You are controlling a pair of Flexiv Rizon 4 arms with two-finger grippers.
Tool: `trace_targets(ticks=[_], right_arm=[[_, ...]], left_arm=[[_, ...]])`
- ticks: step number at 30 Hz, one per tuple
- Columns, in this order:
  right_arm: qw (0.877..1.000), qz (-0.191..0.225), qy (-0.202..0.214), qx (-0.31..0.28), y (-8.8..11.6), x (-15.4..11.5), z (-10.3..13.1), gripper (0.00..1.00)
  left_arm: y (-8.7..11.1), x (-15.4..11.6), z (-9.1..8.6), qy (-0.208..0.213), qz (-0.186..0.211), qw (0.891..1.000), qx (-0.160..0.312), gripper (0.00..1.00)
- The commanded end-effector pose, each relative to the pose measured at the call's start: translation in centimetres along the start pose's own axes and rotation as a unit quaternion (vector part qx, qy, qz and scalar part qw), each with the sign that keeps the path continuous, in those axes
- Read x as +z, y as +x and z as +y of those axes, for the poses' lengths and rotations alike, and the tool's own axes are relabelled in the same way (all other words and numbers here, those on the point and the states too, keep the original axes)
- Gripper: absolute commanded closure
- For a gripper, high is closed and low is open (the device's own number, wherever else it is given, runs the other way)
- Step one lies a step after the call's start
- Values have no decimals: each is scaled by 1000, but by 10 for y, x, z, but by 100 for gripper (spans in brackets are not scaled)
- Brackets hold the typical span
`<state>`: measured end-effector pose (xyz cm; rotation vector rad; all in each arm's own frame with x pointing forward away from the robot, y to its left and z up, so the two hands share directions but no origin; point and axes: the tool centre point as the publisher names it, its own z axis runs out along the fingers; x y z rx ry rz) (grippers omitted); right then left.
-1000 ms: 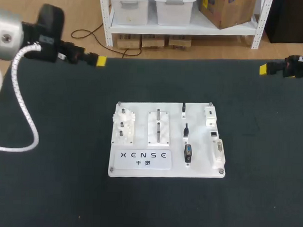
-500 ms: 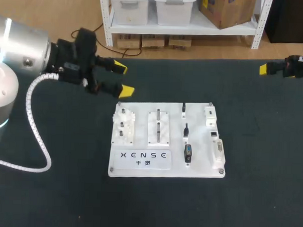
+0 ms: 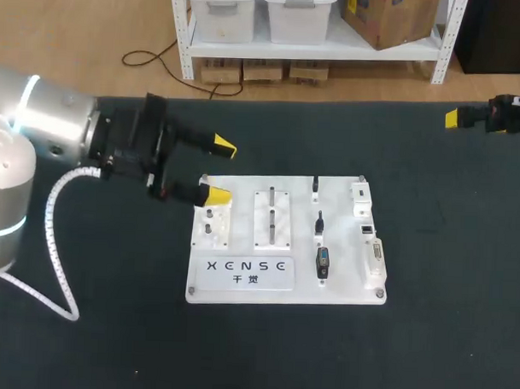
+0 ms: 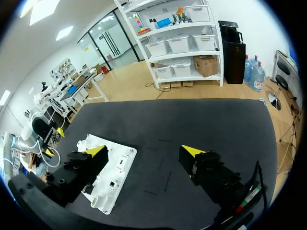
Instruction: Insert the Ethernet cable into its matching sockets.
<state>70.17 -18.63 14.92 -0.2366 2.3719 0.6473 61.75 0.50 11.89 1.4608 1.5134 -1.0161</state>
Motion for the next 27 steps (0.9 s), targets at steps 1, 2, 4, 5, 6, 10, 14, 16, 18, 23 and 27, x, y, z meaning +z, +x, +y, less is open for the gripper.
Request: trace_targets(ticks=[1,2,4,5,6,10,14,16,18,23,27], right_arm=[[1000,0,0,0,0,0,0,0],[1000,0,0,0,0,0,0,0],[1000,0,0,0,0,0,0,0],[1000,0,0,0,0,0,0,0],[1000,0,0,0,0,0,0,0],[1000,0,0,0,0,0,0,0],[1000,0,0,0,0,0,0,0],[1000,0,0,0,0,0,0,0],[1000,0,0,0,0,0,0,0],[1000,0,0,0,0,0,0,0],[1000,0,0,0,0,0,0,0]], left_arm=[[5,4,-15,-29,6,1000,-7,0],[6,5,-17,-32,11,999,-8,0],[7,7,-21,-28,22,999,-8,0],[7,8,-23,-26,23,999,-9,0],[8,10,-25,-21,27,999,-8,0],[11,16,-28,-1,40,999,-8,0],[18,20,-30,10,43,999,-11,0],[21,23,-31,16,43,999,-14,0],[26,26,-31,23,50,998,-17,0],[36,30,-30,9,54,998,-27,0],[38,35,-28,6,62,998,-27,0]])
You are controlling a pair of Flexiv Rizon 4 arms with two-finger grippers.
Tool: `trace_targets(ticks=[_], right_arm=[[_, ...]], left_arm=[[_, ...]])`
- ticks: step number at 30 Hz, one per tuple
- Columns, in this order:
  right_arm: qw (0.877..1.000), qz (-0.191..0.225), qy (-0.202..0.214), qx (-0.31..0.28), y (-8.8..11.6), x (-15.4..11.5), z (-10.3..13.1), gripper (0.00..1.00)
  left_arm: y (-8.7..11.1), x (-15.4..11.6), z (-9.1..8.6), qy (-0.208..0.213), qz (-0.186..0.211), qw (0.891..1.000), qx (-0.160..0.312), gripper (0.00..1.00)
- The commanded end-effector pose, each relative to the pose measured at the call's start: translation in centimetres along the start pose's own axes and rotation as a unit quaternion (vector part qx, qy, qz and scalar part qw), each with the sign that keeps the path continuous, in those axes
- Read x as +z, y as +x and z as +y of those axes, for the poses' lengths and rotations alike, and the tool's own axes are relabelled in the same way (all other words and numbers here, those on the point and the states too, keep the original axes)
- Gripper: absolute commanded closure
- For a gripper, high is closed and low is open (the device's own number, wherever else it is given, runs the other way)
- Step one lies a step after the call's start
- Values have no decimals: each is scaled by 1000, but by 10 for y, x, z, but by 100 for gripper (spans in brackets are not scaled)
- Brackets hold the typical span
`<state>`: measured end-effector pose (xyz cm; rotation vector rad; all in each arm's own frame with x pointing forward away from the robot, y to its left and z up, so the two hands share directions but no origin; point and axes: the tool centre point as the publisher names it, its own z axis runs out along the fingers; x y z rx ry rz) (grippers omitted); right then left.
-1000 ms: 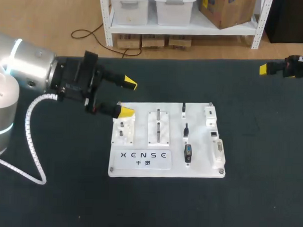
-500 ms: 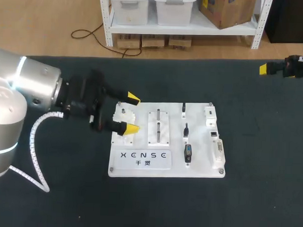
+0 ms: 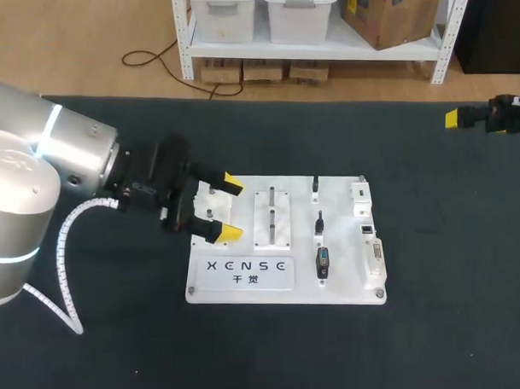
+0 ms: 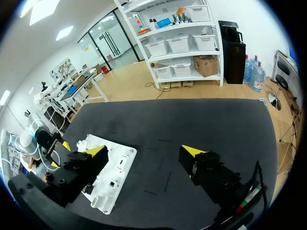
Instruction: Insert the Ethernet cable into its matching sockets.
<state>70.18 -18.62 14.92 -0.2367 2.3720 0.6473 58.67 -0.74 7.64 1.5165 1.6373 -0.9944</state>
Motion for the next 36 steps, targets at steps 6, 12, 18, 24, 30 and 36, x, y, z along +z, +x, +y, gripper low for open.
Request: trace_targets(ticks=[6,12,18,24,30,36], right_arm=[[1000,0,0,0,0,0,0,0],[1000,0,0,0,0,0,0,0],[1000,0,0,0,0,0,0,0],[1000,0,0,0,0,0,0,0],[996,78,7,-51,2,21,56,0],[992,112,9,-52,23,40,113,0]], left_arm=[[3,13,5,12,8,1000,6,0],[1,12,6,20,2,1000,1,0],[1,12,6,20,2,1000,1,0],[1,12,6,20,2,1000,1,0],[1,12,6,20,2,1000,1,0],[1,12,6,20,2,1000,1,0]])
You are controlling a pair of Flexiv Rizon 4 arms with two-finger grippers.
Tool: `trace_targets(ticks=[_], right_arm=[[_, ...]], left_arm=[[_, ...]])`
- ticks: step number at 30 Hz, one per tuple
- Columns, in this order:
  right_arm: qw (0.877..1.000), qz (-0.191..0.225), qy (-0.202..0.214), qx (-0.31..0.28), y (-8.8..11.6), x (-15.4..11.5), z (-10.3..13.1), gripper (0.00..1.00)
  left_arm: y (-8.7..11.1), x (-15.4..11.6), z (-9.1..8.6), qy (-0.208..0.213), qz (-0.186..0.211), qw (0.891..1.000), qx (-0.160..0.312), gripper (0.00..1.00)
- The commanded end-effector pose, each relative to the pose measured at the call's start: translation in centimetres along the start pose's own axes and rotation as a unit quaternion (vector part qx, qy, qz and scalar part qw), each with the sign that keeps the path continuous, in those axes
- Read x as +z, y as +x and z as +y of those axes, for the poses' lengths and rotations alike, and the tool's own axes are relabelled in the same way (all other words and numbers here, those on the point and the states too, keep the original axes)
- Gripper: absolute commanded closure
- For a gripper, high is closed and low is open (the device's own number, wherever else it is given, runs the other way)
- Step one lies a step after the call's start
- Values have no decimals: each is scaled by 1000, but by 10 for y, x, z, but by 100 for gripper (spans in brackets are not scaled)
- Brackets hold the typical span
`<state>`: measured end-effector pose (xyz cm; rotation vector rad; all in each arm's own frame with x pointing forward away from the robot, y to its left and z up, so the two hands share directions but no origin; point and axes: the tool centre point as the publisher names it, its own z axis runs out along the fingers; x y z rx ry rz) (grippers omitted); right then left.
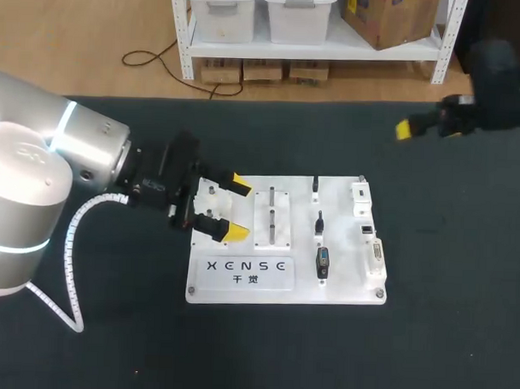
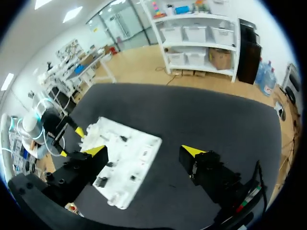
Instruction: Insert the Ethernet cable into its matching sockets.
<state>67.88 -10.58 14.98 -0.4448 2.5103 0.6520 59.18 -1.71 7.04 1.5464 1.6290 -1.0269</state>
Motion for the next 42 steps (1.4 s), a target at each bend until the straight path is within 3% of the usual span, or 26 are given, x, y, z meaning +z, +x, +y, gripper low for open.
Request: trace_targets(ticks=[1,8,13,28,42], right_arm=[[999,25,42,0,2,18,43,0],[993,94,70,26,22,44,85,0],[983,143,100,47,41,73,100,0],[959,212,176,74,90,115,99,0],[952,220,197,77,99,132,95,0]], left_arm=[[1,0,1,1,0,1000,0,0],[1,0,1,1,0,1000,0,0],[1,0,1,1,0,1000,0,0],[1,0,1,1,0,1000,0,0],[1,0,1,1,0,1000,0,0]])
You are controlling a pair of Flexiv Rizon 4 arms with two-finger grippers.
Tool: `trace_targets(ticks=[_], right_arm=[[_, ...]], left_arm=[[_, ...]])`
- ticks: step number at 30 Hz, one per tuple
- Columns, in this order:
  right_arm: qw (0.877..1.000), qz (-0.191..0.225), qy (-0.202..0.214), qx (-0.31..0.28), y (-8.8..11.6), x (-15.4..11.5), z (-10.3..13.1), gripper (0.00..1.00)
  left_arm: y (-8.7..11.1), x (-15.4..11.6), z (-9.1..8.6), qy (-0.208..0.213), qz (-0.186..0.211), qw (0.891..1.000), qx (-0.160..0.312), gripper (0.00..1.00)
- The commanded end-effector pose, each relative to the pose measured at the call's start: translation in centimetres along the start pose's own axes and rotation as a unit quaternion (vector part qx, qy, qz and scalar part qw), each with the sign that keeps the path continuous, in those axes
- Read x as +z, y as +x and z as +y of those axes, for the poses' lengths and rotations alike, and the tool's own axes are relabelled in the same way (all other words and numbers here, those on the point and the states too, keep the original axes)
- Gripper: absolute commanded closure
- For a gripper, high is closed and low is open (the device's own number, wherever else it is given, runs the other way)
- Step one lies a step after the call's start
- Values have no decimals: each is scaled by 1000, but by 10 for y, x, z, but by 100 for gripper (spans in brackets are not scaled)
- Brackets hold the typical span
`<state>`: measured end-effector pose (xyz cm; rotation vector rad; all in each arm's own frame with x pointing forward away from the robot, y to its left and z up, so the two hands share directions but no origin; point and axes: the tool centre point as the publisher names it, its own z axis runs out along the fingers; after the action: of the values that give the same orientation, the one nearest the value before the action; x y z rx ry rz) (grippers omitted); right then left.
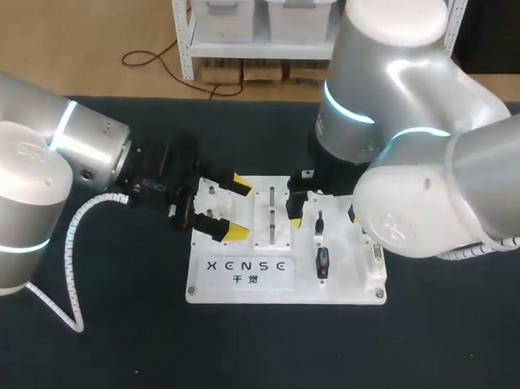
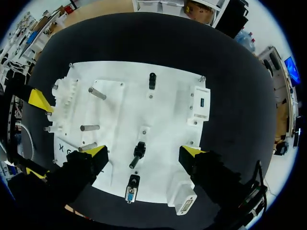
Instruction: Insert the Ethernet cable into its matching sockets.
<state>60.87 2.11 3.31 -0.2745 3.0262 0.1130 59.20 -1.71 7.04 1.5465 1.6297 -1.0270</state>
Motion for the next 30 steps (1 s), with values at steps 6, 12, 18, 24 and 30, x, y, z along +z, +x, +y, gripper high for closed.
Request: trace_targets(ticks=[6,12,18,24,30], right_arm=[[1000,5,12,4,1,6,5,30],[1000,8,17,2,1,10,6,65],[1000,9,20,-1,1,11,7,100],[1000,11,20,-5,1,13,7,100],[1000,14,19,-11,1,14,8,100]], left_arm=[[1,0,1,1,-1,1000,0,0],[1,0,1,1,-1,1000,0,0],[1,0,1,1,-1,1000,0,0],[1,0,1,1,-1,1000,0,0],[1,0,1,1,-1,1000,0,0]])
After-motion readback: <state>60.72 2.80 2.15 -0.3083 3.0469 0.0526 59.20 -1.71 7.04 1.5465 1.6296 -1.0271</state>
